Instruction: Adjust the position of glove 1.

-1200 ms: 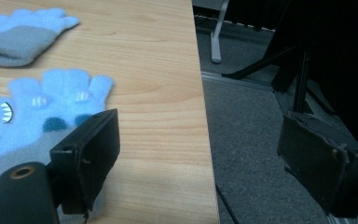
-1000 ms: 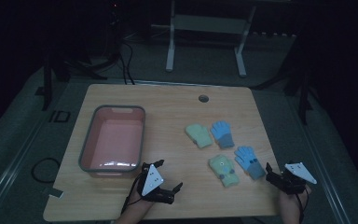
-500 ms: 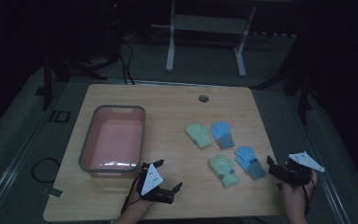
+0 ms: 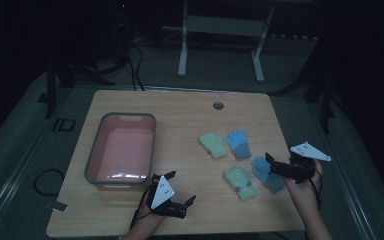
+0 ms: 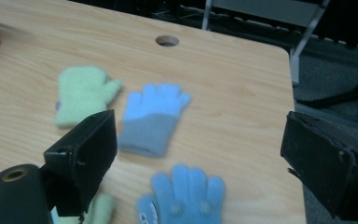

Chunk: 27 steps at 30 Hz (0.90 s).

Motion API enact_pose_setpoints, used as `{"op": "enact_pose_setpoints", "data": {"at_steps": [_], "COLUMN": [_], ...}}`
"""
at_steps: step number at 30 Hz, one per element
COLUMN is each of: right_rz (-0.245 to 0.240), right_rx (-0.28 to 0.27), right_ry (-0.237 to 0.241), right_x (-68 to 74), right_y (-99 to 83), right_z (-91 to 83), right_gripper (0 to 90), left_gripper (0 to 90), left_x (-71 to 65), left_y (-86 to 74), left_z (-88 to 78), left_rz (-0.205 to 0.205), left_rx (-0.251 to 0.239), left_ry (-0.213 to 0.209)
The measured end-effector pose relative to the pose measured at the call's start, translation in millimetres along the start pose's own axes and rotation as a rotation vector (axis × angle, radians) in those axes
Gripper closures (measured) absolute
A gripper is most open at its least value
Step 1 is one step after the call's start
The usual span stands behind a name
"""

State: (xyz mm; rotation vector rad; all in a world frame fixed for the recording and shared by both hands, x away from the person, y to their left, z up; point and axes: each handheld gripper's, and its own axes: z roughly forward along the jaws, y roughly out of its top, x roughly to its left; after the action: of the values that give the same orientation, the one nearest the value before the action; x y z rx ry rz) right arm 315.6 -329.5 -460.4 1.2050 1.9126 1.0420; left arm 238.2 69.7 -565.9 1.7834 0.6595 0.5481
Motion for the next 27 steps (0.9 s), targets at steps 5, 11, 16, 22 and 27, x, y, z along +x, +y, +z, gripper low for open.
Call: {"op": "enact_pose_setpoints", "data": {"at_steps": [5, 11, 16, 22, 27], "right_rz": [-0.027, -0.052, -0.067, -0.073, -0.09], "right_rx": [0.024, 0.047, 0.058, 0.066, 0.087], "right_ry": [0.087, 0.122, 0.146, 0.17, 0.187], "right_x": [8.7, 19.9, 29.8, 40.9, 50.4], "right_y": [14.1, 25.7, 31.9, 36.1, 40.5], "right_z": [11.8, 27.4, 42.2, 58.2, 73.2], "right_gripper": [13.2, 15.1, 18.6, 24.3, 31.4], "left_gripper": [0.2, 0.2, 0.2, 0.2, 0.2], "left_x": [-0.2, 0.8, 0.5, 0.4, 0.6], "left_y": [-0.1, -0.2, -0.2, -0.2, -0.2], "left_z": [-0.3, -0.4, -0.4, -0.5, -0.6], "left_rz": [0.002, -0.005, -0.001, 0.001, 0.001], "left_rx": [-0.003, -0.005, -0.004, -0.004, -0.005], "left_ry": [0.001, -0.004, -0.006, -0.007, -0.01]}}
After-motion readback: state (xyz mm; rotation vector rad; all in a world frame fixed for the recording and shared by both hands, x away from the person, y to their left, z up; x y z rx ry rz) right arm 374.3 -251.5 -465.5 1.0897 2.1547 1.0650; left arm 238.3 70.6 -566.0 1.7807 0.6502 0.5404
